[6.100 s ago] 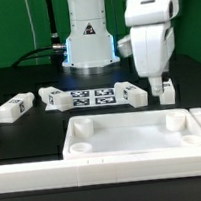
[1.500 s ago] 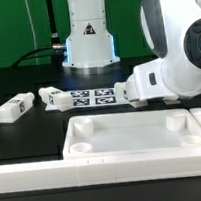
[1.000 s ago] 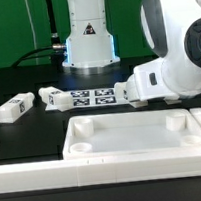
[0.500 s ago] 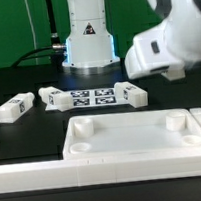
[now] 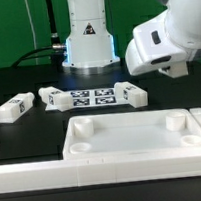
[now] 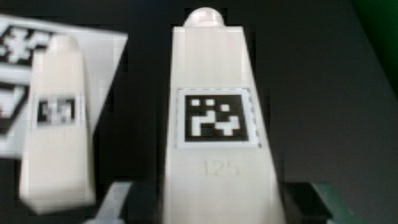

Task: Assemble desk

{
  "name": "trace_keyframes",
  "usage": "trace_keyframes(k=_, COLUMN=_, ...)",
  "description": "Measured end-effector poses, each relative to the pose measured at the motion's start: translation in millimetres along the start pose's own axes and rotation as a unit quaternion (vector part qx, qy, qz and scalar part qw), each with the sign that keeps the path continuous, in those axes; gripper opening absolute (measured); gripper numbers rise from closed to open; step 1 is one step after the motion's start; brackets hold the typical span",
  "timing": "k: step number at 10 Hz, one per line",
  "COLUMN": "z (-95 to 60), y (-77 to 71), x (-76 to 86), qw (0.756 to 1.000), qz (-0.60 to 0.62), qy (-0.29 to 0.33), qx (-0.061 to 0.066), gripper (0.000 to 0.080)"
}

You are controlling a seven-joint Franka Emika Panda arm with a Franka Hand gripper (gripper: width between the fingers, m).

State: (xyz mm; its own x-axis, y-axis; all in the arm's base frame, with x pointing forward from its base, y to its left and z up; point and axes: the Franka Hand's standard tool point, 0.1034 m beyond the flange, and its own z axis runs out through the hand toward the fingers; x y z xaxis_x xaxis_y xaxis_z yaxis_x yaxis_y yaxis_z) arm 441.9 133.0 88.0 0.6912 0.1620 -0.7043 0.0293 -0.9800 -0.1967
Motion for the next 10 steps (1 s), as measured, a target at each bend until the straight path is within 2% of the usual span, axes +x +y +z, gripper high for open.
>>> trace_keyframes(k=3, z=-40.8, y=15.0, x=1.1, qw=0.997, qz=0.000, qy=0.081, qx=0.008, gripper=0.0291)
trace_keyframes(k=4, z=-51.6, y=15.0, x=6.2, qw=0.992, qz=0.001, qy=0.123, qx=0.004, gripper=0.0291)
trace_keyframes(k=8, z=-59.9, y=22.3, x=14.9, qw=0.963, qz=0.007, qy=0.271, qx=-0.016, gripper=0.0291)
trace_keyframes(k=10, z=-82.4, y=27.6, x=15.6, qw=0.946, qz=0.001, qy=0.323, qx=-0.022, gripper=0.0291)
